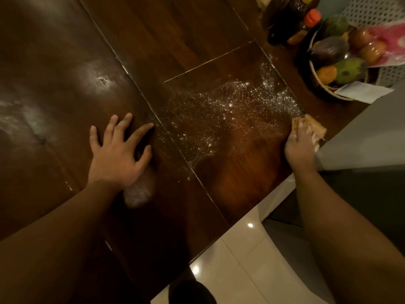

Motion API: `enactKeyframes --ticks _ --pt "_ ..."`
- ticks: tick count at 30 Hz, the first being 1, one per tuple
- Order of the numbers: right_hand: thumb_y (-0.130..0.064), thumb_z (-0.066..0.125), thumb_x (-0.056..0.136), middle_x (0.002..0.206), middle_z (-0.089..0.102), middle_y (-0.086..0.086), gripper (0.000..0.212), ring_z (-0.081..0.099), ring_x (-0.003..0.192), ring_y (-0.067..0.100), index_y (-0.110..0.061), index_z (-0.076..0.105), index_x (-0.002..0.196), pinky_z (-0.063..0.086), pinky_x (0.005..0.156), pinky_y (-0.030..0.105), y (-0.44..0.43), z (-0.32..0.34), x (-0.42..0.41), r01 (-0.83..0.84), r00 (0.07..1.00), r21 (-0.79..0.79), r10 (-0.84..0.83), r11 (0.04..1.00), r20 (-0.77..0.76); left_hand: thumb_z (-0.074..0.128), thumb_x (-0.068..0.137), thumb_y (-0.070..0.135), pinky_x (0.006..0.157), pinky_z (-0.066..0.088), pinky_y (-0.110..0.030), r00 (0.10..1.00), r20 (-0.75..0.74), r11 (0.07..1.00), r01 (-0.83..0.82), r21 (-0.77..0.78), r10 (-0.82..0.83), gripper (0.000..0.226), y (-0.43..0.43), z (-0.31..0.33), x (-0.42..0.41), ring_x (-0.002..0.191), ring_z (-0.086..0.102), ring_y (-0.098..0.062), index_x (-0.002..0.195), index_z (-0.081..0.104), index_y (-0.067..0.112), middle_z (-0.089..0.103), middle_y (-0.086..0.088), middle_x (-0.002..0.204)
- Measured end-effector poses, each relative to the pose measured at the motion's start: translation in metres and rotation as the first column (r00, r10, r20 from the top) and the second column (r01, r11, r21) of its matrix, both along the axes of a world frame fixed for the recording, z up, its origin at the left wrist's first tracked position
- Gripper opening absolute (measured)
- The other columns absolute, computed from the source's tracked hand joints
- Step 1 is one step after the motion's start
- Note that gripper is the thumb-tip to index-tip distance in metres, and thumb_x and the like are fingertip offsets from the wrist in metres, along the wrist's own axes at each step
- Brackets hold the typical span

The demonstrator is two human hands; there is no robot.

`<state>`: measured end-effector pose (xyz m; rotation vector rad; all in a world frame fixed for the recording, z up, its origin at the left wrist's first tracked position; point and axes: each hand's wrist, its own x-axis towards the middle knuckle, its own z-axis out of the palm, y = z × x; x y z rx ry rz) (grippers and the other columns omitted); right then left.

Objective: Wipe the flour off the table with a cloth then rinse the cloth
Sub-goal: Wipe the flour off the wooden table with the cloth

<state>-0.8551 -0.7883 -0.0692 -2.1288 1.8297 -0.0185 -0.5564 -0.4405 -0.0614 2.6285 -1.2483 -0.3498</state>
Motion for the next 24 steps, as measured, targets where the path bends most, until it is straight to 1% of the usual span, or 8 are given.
enactKeyframes --ticks 4,6,11,13,16,18,22,24 --pt "-0.029 0.031 0.108 0.166 0.019 0.005 0.048 0.009 0.154 0.028 -0.029 0.027 0.156 0.004 0.123 0.051 0.01 0.004 0.017 -0.414 0.909 0.008 0.414 0.91 0.043 0.033 0.095 0.056 0.113 0.001 -0.063 1.0 0.006 1.0 -0.007 -0.001 0.007 0.052 -0.001 -0.001 -0.001 0.148 0.003 -0.024 0.145 0.021 0.05 0.015 -0.001 0.158" --pt "-0.031 0.032 0.108 0.165 0.023 0.004 0.047 0.013 0.153 0.026 -0.032 0.031 0.155 0.003 0.123 0.052 0.004 0.007 0.002 -0.5 0.866 0.008 0.5 0.866 0.009 0.031 0.094 0.057 0.113 0.002 -0.062 1.0 0.003 1.0 -0.009 0.003 0.009 0.052 -0.001 -0.001 -0.001 0.148 0.004 -0.024 0.145 0.021 0.051 0.016 -0.001 0.158" --pt "-0.025 0.033 0.105 0.165 0.019 0.01 0.052 0.01 0.153 0.033 -0.022 0.028 0.156 0.001 0.124 0.051 -0.019 0.004 0.025 0.053 0.999 -0.044 -0.052 0.998 0.01 0.03 0.092 0.057 0.114 0.004 -0.061 1.0 0.016 1.0 -0.026 0.013 0.025 0.053 -0.002 0.0 -0.001 0.147 0.007 -0.023 0.144 0.023 0.052 0.019 0.0 0.157" --pt "-0.022 0.036 0.105 0.165 0.02 0.01 0.051 0.011 0.153 0.034 -0.022 0.03 0.156 0.004 0.124 0.05 -0.013 0.0 0.051 -0.123 0.991 -0.078 0.127 0.989 0.049 0.032 0.09 0.056 0.113 0.005 -0.061 0.999 0.014 0.999 -0.038 0.011 0.037 0.054 -0.002 0.0 -0.002 0.147 0.008 -0.023 0.143 0.024 0.052 0.021 0.0 0.156" --pt "-0.02 0.04 0.106 0.162 0.028 0.008 0.047 0.017 0.153 0.028 -0.027 0.037 0.152 0.006 0.123 0.046 -0.022 -0.003 0.052 -0.499 0.862 -0.091 0.504 0.862 0.051 0.032 0.089 0.055 0.113 0.005 -0.061 0.999 0.008 0.999 -0.04 0.011 0.04 0.054 -0.003 0.001 -0.002 0.147 0.009 -0.023 0.143 0.027 0.052 0.023 -0.001 0.156" --pt "-0.02 0.041 0.106 0.162 0.03 0.007 0.046 0.019 0.152 0.026 -0.027 0.041 0.151 0.007 0.124 0.049 -0.041 -0.001 0.037 -0.463 0.882 -0.087 0.469 0.882 0.057 0.031 0.089 0.055 0.113 0.004 -0.06 0.999 0.011 0.999 -0.036 0.019 0.036 0.054 -0.004 0.001 -0.001 0.147 0.009 -0.023 0.143 0.026 0.052 0.023 -0.001 0.156" --pt "-0.023 0.035 0.106 0.164 0.024 0.008 0.049 0.012 0.153 0.033 -0.024 0.033 0.155 0.006 0.124 0.053 -0.069 -0.001 0.06 -0.098 0.989 -0.05 0.103 0.994 0.103 0.031 0.089 0.055 0.114 0.003 -0.06 0.999 0.008 0.998 -0.047 0.028 0.047 0.054 -0.003 0.001 -0.001 0.147 0.009 -0.023 0.143 0.024 0.053 0.022 0.0 0.156" --pt "-0.025 0.035 0.105 0.165 0.022 0.004 0.05 0.01 0.153 0.035 -0.028 0.03 0.155 0.009 0.122 0.055 -0.064 0.0 0.088 -0.255 0.962 -0.017 0.256 0.967 0.094 0.031 0.089 0.055 0.114 0.004 -0.06 0.999 0.016 0.998 -0.05 0.033 0.049 0.054 -0.003 0.0 -0.001 0.147 0.009 -0.022 0.143 0.024 0.054 0.022 0.001 0.156"
